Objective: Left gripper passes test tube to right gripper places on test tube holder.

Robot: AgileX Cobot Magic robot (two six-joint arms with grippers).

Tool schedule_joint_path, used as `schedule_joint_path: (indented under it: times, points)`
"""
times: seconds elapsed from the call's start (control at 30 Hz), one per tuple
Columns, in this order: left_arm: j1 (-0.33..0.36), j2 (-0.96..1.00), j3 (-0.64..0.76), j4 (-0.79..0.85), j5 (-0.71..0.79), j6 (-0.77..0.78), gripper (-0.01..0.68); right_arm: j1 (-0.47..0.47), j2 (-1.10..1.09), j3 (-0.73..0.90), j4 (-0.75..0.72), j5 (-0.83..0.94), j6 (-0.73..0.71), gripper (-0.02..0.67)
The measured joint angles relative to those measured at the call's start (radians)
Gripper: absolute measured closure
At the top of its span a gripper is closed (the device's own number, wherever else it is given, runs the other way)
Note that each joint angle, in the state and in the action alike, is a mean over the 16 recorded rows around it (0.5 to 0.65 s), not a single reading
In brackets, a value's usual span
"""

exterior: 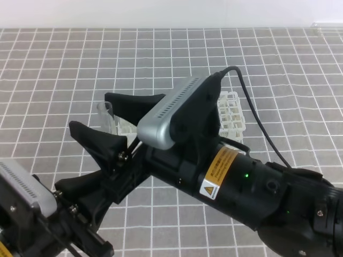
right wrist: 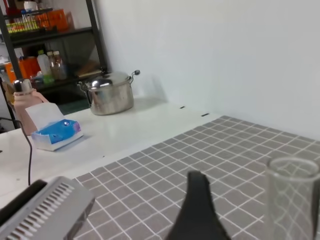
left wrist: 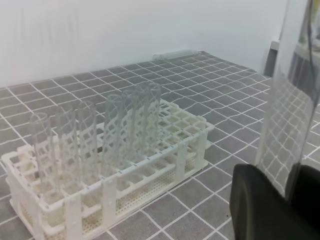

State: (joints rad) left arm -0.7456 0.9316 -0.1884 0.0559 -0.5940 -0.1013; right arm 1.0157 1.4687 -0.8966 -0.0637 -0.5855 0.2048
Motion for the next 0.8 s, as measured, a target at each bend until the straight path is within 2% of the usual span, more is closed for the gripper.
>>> schedule_joint_path:
  times: [0.63,0.8]
  points:
    - [0.000,0.000,0.000,0.005,-0.002,0.029,0.615,0.000,0.000,0.000,-0.010,0.044,0.046,0.218]
    - [0.000,0.000,0.000,0.005,0.001,0.030,0.605,0.000,0.000,0.000,-0.013,0.043,0.048,0.262]
